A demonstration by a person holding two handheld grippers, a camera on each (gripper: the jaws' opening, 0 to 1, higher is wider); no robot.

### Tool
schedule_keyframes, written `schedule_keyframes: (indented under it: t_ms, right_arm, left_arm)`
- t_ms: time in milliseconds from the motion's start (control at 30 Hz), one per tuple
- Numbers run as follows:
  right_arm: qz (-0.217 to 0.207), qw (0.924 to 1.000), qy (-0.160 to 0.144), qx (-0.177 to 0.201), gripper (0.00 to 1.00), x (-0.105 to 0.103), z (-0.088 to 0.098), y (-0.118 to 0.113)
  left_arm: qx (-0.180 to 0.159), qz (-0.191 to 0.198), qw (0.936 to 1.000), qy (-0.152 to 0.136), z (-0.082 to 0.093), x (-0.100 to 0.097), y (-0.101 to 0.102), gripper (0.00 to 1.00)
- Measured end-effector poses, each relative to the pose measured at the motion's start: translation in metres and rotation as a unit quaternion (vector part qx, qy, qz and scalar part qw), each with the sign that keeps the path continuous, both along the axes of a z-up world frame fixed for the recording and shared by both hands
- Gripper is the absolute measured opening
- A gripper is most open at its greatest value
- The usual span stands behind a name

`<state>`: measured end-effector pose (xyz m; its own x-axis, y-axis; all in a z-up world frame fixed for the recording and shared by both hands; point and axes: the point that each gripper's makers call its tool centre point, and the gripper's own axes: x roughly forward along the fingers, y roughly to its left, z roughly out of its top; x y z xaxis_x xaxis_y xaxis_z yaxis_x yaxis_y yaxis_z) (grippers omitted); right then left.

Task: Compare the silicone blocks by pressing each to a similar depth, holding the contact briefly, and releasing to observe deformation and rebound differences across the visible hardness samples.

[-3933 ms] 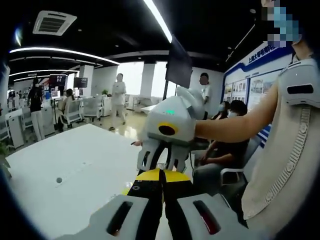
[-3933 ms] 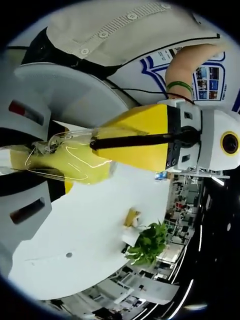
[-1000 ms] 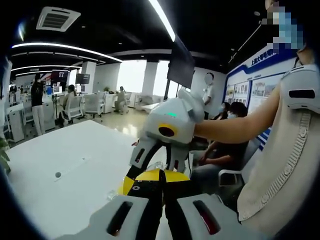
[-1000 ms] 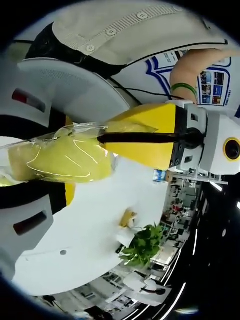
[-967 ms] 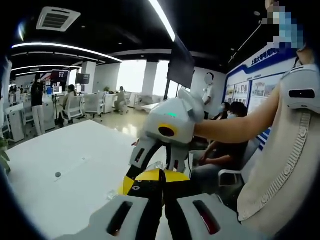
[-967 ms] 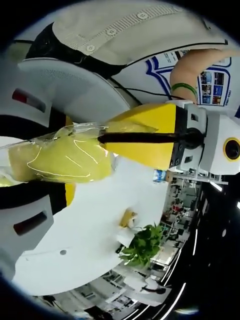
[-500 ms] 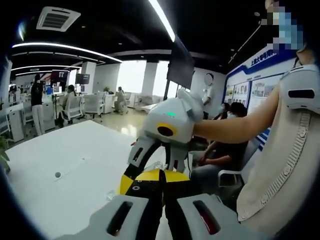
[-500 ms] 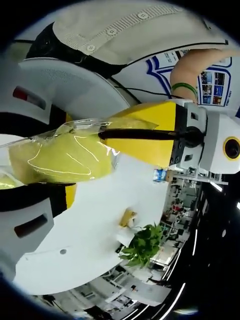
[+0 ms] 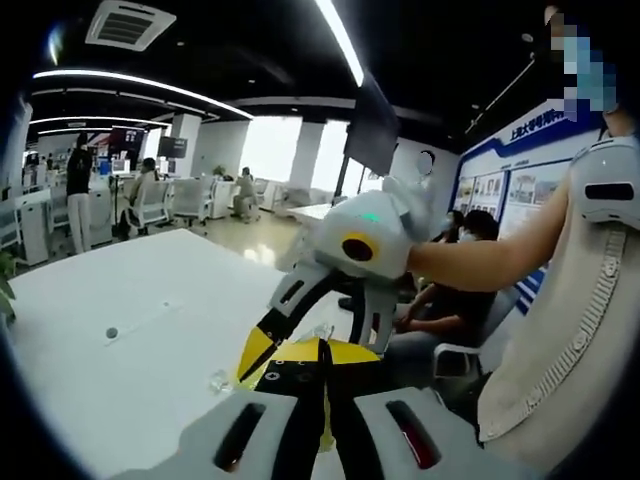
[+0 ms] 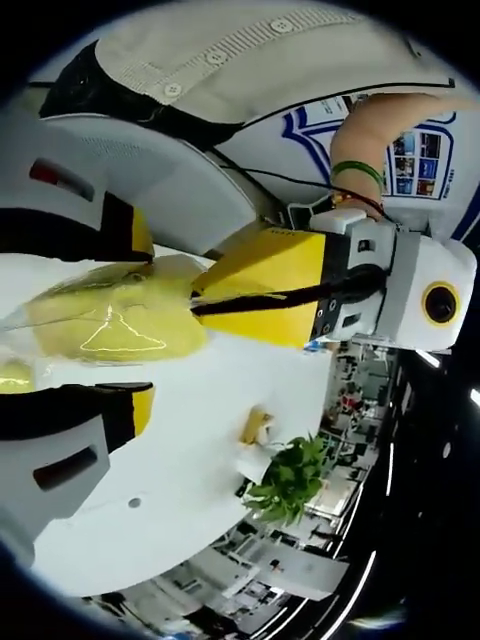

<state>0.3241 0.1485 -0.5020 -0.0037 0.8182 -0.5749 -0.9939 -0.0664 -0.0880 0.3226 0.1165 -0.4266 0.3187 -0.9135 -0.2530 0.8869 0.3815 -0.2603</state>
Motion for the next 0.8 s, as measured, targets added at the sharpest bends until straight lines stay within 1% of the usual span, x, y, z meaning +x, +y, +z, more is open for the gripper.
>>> schedule_keyframes:
  t_ms: [100, 133, 200, 267, 367, 400, 433, 467, 500, 567, 600, 667, 733, 767, 800]
  right_arm:
    - [-0.020, 0.9998, 0.007, 0.008, 0.50, 0.001, -0.003, -0.002]
    - [-0.034, 0.9991, 0.016, 0.019, 0.52, 0.001, -0.003, -0.002]
    - [-0.057, 0.9976, 0.021, 0.033, 0.58, 0.002, -0.004, -0.005]
    - [-0.079, 0.9959, 0.018, 0.040, 0.62, 0.006, -0.006, -0.009]
    - [-0.123, 0.9903, 0.013, 0.063, 0.68, 0.011, -0.007, -0.017]
    - [-0.145, 0.9861, 0.017, 0.079, 0.71, 0.012, -0.007, -0.021]
    - [-0.160, 0.9830, 0.019, 0.087, 0.73, 0.013, -0.007, -0.024]
    - [-0.183, 0.9774, 0.024, 0.102, 0.77, 0.015, -0.008, -0.028]
    - [-0.196, 0.9738, 0.031, 0.112, 0.80, 0.014, -0.009, -0.031]
    - [-0.227, 0.9634, 0.053, 0.132, 0.86, 0.011, -0.012, -0.038]
    - [-0.245, 0.9572, 0.058, 0.144, 0.88, 0.009, -0.013, -0.043]
    - [-0.275, 0.9471, 0.058, 0.155, 0.90, 0.008, -0.017, -0.052]
    - [-0.301, 0.9393, 0.054, 0.156, 0.91, 0.007, -0.022, -0.062]
    - [-0.313, 0.9350, 0.055, 0.158, 0.91, 0.006, -0.024, -0.065]
    - [-0.323, 0.9306, 0.062, 0.161, 0.91, 0.001, -0.027, -0.069]
  left_arm:
    - [-0.001, 0.001, 1.0000, 0.006, -0.004, 0.003, 0.000, 0.00]
    - [0.000, 0.001, 1.0000, 0.009, -0.006, 0.004, 0.000, 0.00]
    - [0.000, 0.002, 0.9999, 0.012, -0.011, 0.006, 0.000, 0.00]
    - [-0.001, 0.004, 0.9998, 0.019, -0.016, 0.009, 0.000, 0.00]
    - [-0.004, 0.011, 0.9994, 0.031, -0.025, 0.014, 0.003, 0.00]
    - [-0.005, 0.015, 0.9992, 0.036, -0.029, 0.016, 0.004, 0.00]
    - [-0.006, 0.019, 0.9990, 0.040, -0.031, 0.018, 0.005, 0.00]
    - [-0.009, 0.022, 0.9987, 0.046, -0.035, 0.020, 0.007, 0.00]
    - [-0.010, 0.026, 0.9984, 0.050, -0.038, 0.022, 0.008, 0.00]
    - [-0.014, 0.036, 0.9974, 0.060, -0.045, 0.026, 0.012, 0.00]
    - [-0.017, 0.040, 0.9969, 0.066, -0.048, 0.028, 0.013, 0.00]
    - [-0.021, 0.047, 0.9956, 0.079, -0.057, 0.032, 0.018, 0.00]
    - [-0.027, 0.060, 0.9934, 0.094, -0.066, 0.037, 0.022, 0.00]
    - [-0.027, 0.063, 0.9929, 0.097, -0.072, 0.040, 0.025, 0.00]
    - [-0.028, 0.067, 0.9923, 0.100, -0.076, 0.043, 0.027, 0.00]
